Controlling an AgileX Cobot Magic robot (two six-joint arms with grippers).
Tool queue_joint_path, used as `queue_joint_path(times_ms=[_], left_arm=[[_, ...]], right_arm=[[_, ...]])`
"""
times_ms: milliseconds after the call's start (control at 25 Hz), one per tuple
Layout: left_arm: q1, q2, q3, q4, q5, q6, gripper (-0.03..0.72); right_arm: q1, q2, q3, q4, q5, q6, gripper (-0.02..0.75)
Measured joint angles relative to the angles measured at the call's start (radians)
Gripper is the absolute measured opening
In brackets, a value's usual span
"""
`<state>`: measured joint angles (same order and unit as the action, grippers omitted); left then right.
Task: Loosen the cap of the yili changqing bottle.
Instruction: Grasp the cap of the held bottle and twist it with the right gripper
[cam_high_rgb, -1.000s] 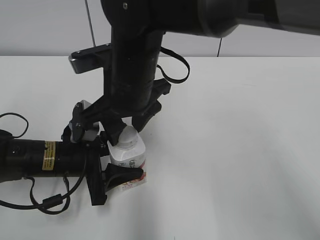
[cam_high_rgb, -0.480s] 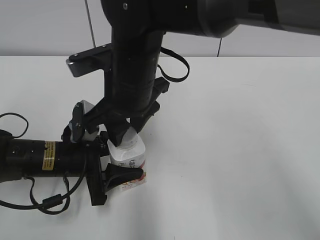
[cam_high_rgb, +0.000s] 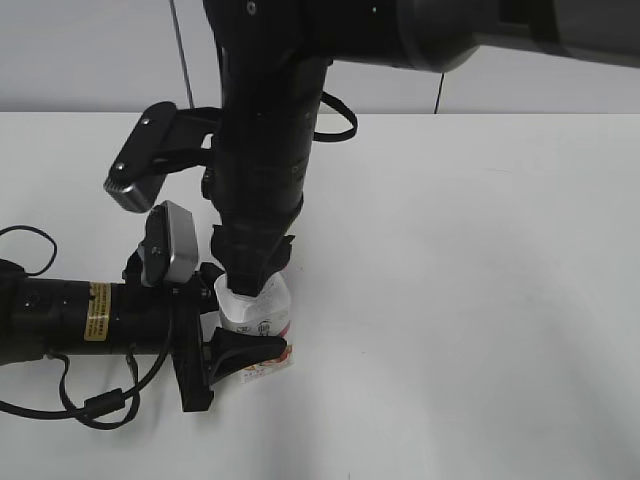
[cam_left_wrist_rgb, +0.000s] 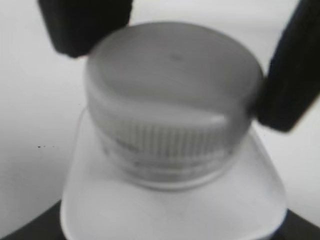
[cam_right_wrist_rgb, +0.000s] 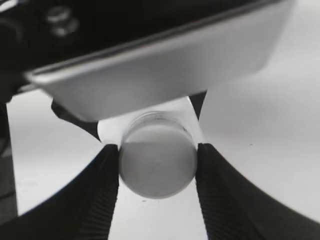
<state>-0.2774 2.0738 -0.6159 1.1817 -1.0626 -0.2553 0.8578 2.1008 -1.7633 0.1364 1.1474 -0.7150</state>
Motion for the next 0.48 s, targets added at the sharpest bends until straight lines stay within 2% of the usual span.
queue_joint_path(times_ms=[200, 240, 360, 480], left_arm=[[0.000, 0.000, 0.000, 0.000, 0.000, -0.001, 0.421], [0.000, 0.000, 0.000, -0.001, 0.000, -0.004, 0.421], [0.000, 0.000, 0.000, -0.009, 0.000, -0.015, 0.418], [0.000, 0.000, 0.000, -0.010, 0.000, -0.019, 0.418]], right_arm=[[0.000, 0.000, -0.004, 0.000, 0.001, -0.333, 0.377], [0.000, -0.001, -0.005, 0.000, 0.000, -0.378, 0.350], [0.001, -0.003, -0.006, 0.002, -0.001, -0.438, 0.279], [0.001, -0.003, -0.006, 0.002, -0.001, -0.449, 0.263]])
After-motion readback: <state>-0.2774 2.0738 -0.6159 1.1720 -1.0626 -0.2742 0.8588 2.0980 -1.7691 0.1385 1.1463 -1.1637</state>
